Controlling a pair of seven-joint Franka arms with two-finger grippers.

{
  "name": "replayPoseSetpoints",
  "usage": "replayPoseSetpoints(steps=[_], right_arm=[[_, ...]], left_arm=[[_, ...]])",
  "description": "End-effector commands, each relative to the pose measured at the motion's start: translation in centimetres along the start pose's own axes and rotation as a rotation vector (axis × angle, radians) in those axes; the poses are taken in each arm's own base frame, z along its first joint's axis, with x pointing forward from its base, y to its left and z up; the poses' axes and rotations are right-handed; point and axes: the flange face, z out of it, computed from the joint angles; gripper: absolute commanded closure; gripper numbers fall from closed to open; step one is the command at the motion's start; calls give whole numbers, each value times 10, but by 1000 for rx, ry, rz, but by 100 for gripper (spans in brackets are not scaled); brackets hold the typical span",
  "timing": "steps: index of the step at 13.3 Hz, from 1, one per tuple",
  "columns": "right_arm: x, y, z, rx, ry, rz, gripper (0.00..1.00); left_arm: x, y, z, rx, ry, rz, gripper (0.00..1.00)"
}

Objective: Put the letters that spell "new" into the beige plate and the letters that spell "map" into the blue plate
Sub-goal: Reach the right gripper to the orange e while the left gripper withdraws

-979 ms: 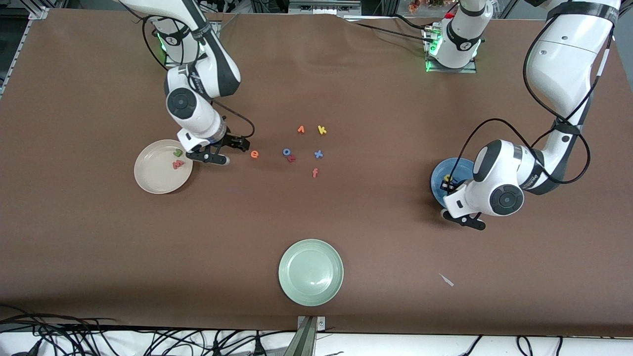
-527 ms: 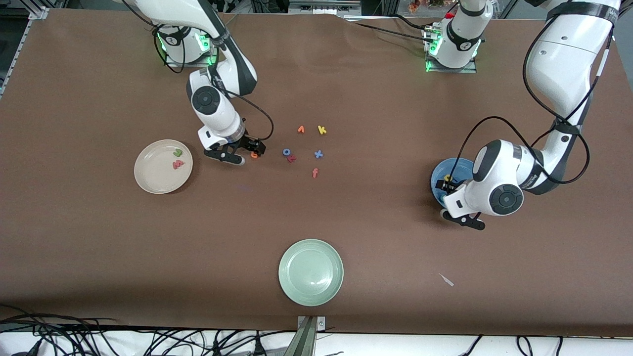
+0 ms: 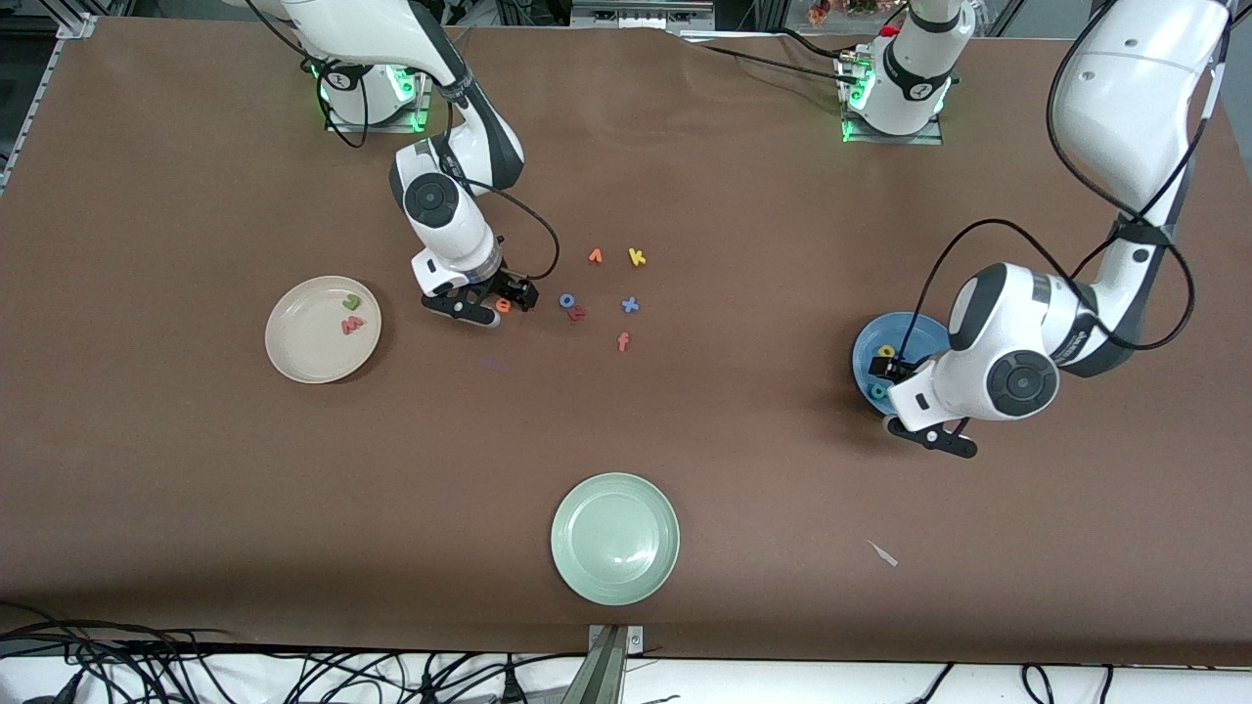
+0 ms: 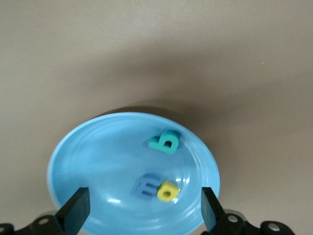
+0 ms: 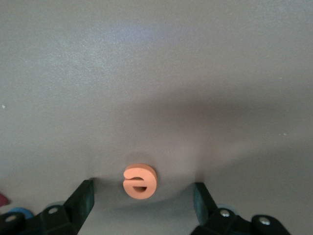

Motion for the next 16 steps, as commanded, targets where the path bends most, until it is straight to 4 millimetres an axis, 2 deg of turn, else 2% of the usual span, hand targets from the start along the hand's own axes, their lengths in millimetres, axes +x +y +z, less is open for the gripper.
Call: replayPoseSetpoints(steps=[1,3,5,7,8,11,12,16], right_arm=[[3,-4,-1,10,8,9,20],[3,-4,-1,10,7,12,30],[3,-4,0,9,7,14,44],[5,-3,0,10,6,20,53],[6,-2,0,11,7,21,56],[7,-1,0,11,8,24,59],[8,-1,-1,12,9,24,60],[8,-1,-1,11,8,22,73]], left_arm=[[-21,0,-57,53,40,6,0],[-36,2,-103,86,85,-5,0],[-54,10,-149,115,126,-10,0],[-70,19,-189,132,109,-13,0],[-76,24,-215,131,114,-14,0],[-93,20,-273,129,150,-41,0],[-95,17,-284,129,173,-49,0],[-95,15,-281,121,162,-51,0]])
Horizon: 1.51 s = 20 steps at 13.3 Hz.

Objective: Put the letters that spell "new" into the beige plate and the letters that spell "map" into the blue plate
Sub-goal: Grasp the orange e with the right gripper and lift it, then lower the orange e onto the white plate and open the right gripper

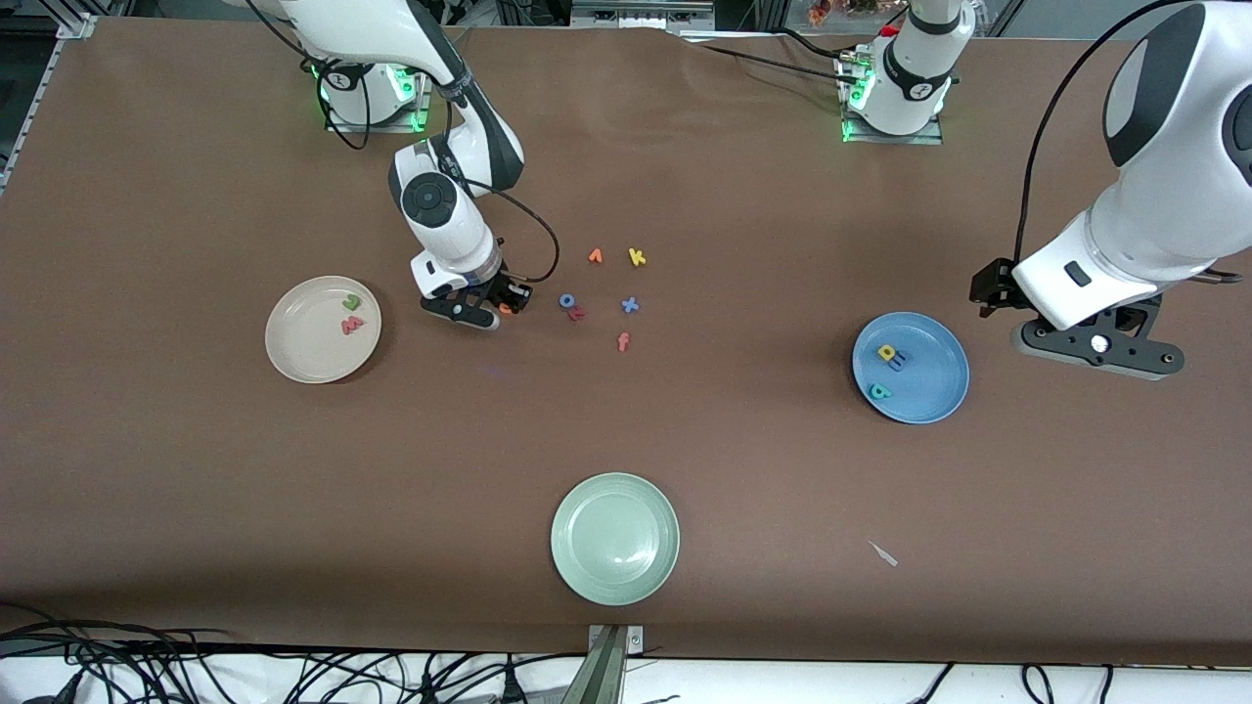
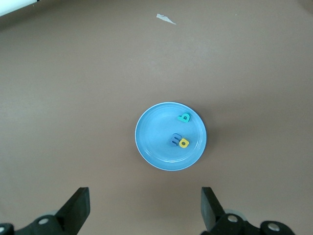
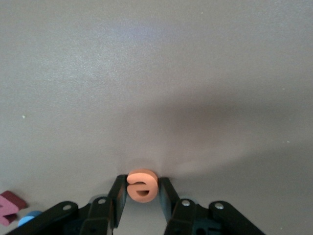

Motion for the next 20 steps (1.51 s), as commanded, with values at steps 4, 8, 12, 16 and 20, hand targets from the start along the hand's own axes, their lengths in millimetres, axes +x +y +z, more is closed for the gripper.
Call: replayPoseSetpoints(steps=[4,8,12,16,20], right_arm=[[6,1,-2,4,2,5,87],[22,-1,-24,-20,-38,-8,87],[60,36,-55,-78,-117,-129,87],[87,93,-68,-131,-238,-273,87],[130,168,-81,-142,-267,-333,85]], left_arm=[[7,-5,8,-26,-15,-15,0],[1,-45,14,-182,-10,-109,0],[-4,-47,13,-151,26,-146,0],[-30,-36,2,-185,88,-178,0],[-73,-10,-15,-153,134,-153,0]])
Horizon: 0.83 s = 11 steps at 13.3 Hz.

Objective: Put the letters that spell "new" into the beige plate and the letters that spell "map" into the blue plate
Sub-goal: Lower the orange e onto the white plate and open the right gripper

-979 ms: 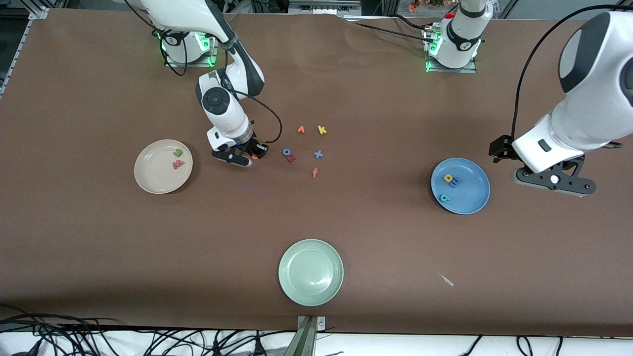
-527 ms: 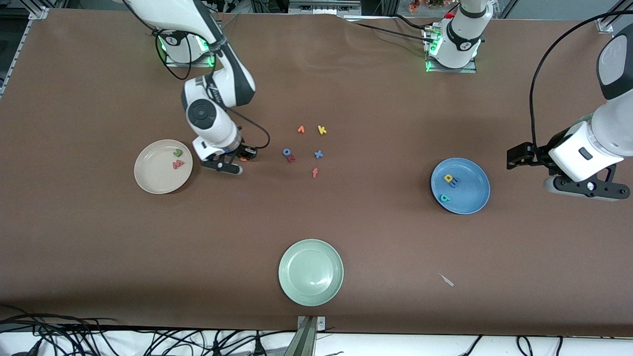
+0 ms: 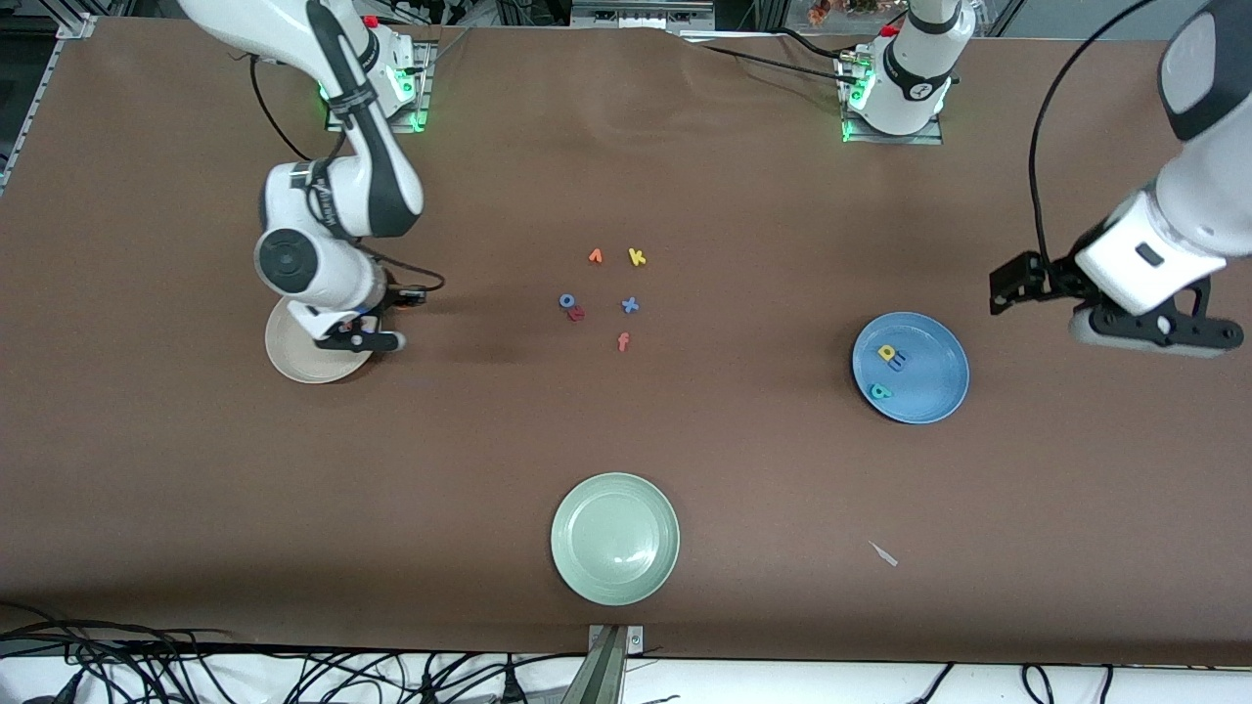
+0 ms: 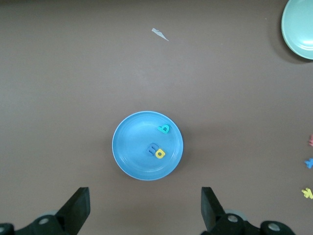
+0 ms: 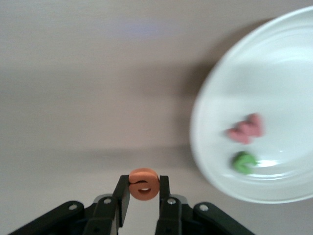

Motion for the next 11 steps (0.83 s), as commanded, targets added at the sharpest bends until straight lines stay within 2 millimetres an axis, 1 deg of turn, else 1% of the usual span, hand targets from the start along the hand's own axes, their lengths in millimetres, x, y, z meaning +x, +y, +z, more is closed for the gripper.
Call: replayPoseSetpoints(steps=[1,3,4,5,6,7,9,11], right_arm=[[5,48,-7,-14,-10,-71,85],[10,75,0,-31,-13,-90,83],[14,86,3,-40,-6,-107,76],[17,88,4,-47,9,-118,40],[18,88,2,-45,8,-118,0],[19,86,-2,-43,11,-119,0],[24,75,-19,-33,-13,-122,0],[29,60,-49,-18,-68,-127,0]], left_arm=[[-42,13,-10,-4,29,9,0],[-42,8,-7,-4,25,-1,0],[-42,-2,-8,-4,30,-19,0],[-43,-3,-9,-4,33,-21,0],[-43,-3,-10,-4,31,-19,0],[-41,-7,-12,-5,28,-22,0],[-39,-13,-10,-6,24,-22,0],[-39,-13,-10,-6,22,-22,0]])
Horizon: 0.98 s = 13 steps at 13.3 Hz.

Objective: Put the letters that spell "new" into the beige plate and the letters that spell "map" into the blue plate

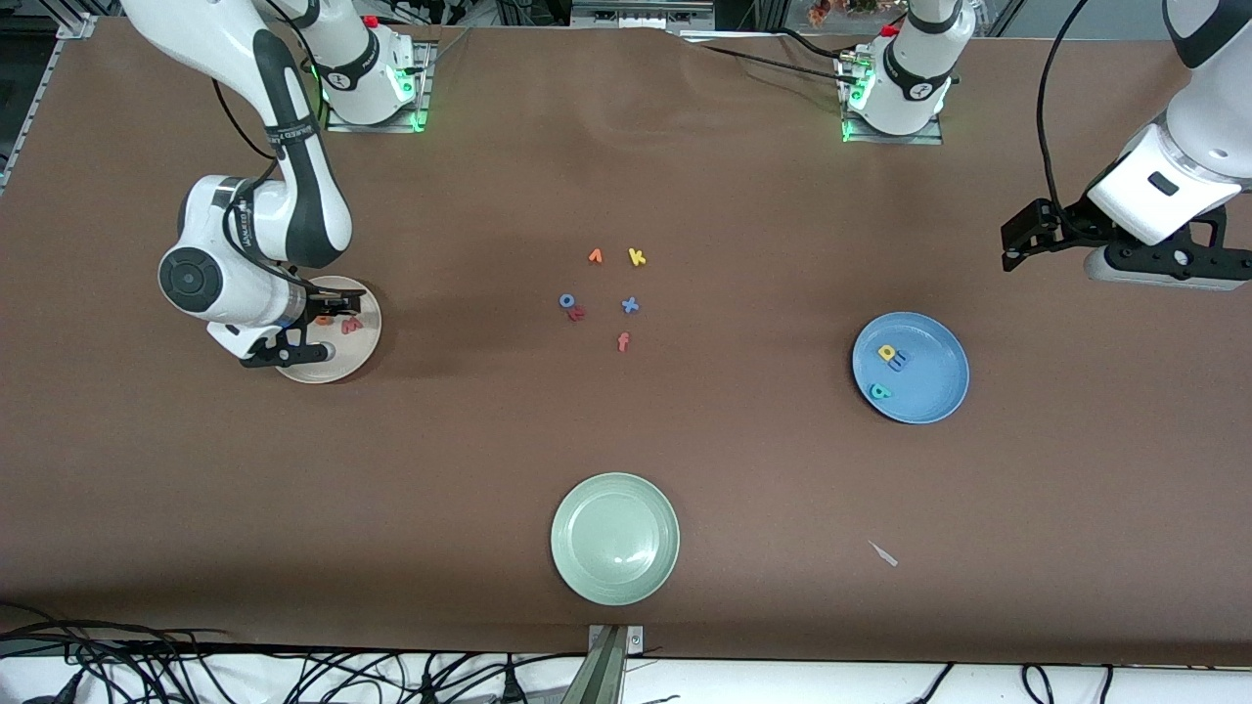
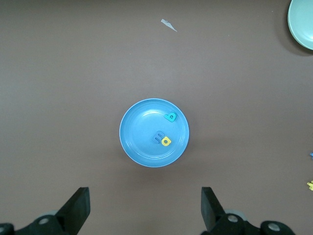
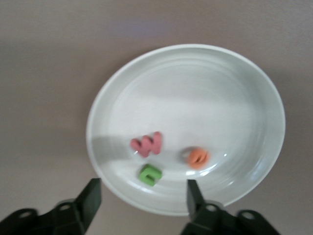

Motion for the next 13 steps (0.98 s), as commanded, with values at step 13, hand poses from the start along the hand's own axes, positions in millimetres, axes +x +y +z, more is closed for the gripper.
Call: replayPoseSetpoints(steps=[13], right_arm=[[-9,-97,-156,63,-100,-1,0]], left_arm=[[2,23,-14,-21,-2,34,0]])
